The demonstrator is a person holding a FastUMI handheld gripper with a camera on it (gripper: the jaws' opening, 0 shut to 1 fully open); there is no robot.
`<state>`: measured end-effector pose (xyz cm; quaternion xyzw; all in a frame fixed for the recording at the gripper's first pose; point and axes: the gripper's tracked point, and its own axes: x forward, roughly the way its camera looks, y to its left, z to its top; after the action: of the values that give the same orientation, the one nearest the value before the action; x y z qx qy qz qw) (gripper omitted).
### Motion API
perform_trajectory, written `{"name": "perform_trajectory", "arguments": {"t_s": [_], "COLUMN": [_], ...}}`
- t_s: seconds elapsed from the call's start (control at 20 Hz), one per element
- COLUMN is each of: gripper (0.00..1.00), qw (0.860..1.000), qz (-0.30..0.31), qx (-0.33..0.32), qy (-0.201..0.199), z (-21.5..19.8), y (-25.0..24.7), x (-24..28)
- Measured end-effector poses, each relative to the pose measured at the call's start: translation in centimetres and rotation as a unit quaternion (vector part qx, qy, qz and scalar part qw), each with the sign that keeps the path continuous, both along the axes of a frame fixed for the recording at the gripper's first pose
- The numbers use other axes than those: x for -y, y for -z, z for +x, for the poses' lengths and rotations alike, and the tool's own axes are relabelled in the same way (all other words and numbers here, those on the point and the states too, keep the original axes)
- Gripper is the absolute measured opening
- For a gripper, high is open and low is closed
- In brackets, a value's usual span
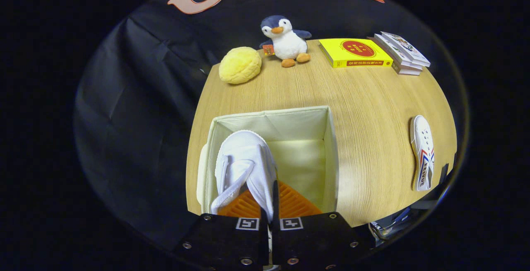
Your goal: Open the storage box then place both shoes into the box .Put the left shoe in first, then the right shoe, with the right side of both shoes facing outward in a uniform manner.
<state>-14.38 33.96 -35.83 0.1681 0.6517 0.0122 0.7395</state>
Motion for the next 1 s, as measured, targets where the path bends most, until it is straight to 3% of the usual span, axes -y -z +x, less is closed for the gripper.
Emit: {"name": "perform_trajectory", "arguments": {"t_s": [0.85, 1.0], "gripper": [0.04, 0.07], "qw": [0.993, 0.994], "qz": [-0.045, -0.025], "qx": [-0.093, -0.104], "qy": [0.054, 0.033], "z": [-1.8, -2.0], "y": [7.0, 7.9], "x": [-2.1, -3.1]}}
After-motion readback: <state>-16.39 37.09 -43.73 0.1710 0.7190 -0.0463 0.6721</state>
